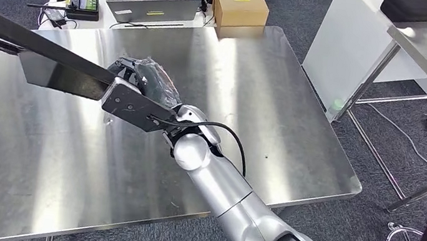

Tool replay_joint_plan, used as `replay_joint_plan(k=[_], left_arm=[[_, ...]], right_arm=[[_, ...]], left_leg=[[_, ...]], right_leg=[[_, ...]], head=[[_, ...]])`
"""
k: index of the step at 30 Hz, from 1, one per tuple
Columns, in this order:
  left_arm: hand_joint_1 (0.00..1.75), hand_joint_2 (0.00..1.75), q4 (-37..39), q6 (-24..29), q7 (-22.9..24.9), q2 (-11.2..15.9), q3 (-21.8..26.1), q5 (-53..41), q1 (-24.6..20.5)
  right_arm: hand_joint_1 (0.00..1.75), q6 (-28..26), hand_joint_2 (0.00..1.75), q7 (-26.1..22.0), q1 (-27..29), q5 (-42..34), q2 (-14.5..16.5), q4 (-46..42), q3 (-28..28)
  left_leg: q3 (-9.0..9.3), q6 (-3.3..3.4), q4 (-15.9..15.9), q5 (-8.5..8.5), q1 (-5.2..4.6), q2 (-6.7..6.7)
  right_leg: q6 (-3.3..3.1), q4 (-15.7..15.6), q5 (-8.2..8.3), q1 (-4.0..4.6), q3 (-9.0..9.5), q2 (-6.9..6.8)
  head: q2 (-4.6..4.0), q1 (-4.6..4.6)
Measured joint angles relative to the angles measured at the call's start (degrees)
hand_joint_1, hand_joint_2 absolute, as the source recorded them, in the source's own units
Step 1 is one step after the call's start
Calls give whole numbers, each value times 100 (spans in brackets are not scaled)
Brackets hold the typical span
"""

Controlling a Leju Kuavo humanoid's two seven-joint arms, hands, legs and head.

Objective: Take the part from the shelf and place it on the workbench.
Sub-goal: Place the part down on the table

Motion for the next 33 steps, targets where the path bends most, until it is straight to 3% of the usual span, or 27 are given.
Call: replay_joint_plan(k=[1, 5, 6, 9, 10, 11, 12, 14, 16, 17, 18, 21, 24, 28, 33], left_arm=[[0, 175, 4, -4, 4, 0, 0, -16, -3], [0, 175, 8, -9, 40, -8, 0, -96, -23], [0, 175, 8, -11, 51, -10, 0, -115, -38], [0, 175, 8, -39, 73, -22, -4, -182, -74], [0, 175, 8, -59, 79, -25, -7, -214, -78], [0, 175, 8, -76, 94, -26, -13, -250, -86], [0, 175, 8, -93, 120, -26, -20, -297, -100], [0, 175, 7, -114, 198, -34, -44, -389, -144], [0, 175, 6, -137, 273, -47, -69, -459, -196], [0, 175, 6, -146, 307, -54, -81, -484, -217], [0, 175, 7, -148, 334, -57, -91, -507, -234], [0, 175, 7, -137, 370, -61, -112, -549, -270], [0, 175, 6, -110, 373, -61, -116, -580, -309], [0, 175, 6, -90, 344, -59, -114, -596, -332], [0, 175, 6, -20, 338, -63, -112, -600, -331]], right_arm=[[175, -71, 175, 38, -10, 65, -4, 11, 11], [175, -414, 175, 222, -99, 410, -14, 96, 86], [175, -534, 175, 293, -159, 549, -12, 147, 123], [175, -861, 175, 660, -336, 1085, -6, 403, 294], [175, -930, 175, 858, -379, 1309, -8, 517, 370], [175, -978, 175, 1068, -424, 1547, -13, 639, 455], [175, -1009, 175, 1276, -477, 1789, -20, 762, 550], [175, -996, 175, 1660, -592, 2253, -49, 1008, 750], [175, -862, 175, 2032, -688, 2677, -100, 1255, 969], [175, -750, 175, 2225, -714, 2845, -135, 1374, 1087], [175, -629, 175, 2388, -722, 2964, -171, 1485, 1192], [175, -332, 175, 2690, -678, 3069, -275, 1753, 1368], [175, -157, 175, 2823, -627, 3074, -363, 1935, 1429], [0, 87, 0, 2995, -539, 3118, -455, 2106, 1471], [0, 177, 0, 3070, -469, 3172, -516, 2221, 1500]], left_leg=[[56, 49, -144, 80, -22, -1], [215, 259, -229, 30, -53, -15], [263, 291, -243, 13, -43, -18], [347, 343, -252, -74, -44, -22], [386, 344, -251, -110, -46, -28], [433, 340, -250, -150, -47, -38], [489, 331, -250, -191, -48, -50], [598, 304, -251, -274, -52, -73], [645, 258, -262, -338, -63, -95], [653, 233, -254, -350, -70, -101], [659, 226, -251, -363, -75, -103], [678, 256, -246, -387, -74, -88], [701, 255, -295, -400, -73, -57], [732, 228, -357, -429, -73, -29], [735, 208, -360, -418, -77, -26]], right_leg=[[40, -7, -34, 9, 24, 1], [182, 182, -93, 4, -7, -12], [199, 419, -147, -5, -142, -21], [191, 1534, -452, -26, -892, -31], [196, 1734, -510, -27, -1085, -31], [224, 1716, -462, -28, -1174, -32], [269, 1485, -298, -27, -1160, -33], [331, 636, 244, -8, -944, -45], [238, 76, 551, 35, -783, -71], [167, -17, 589, 47, -757, -80], [139, -28, 593, 48, -729, -78], [181, -34, 652, 39, -683, -45], [170, -33, 628, 46, -692, -9], [149, -31, 615, 53, -699, 9], [141, -29, 616, 58, -693, 10]], head=[[0, -2], [1, -1], [0, 9], [0, 26], [0, 26], [0, 27], [0, 27], [0, 30], [0, 27], [0, 27], [0, 22], [0, 20], [0, 19], [0, 19], [0, 20]])
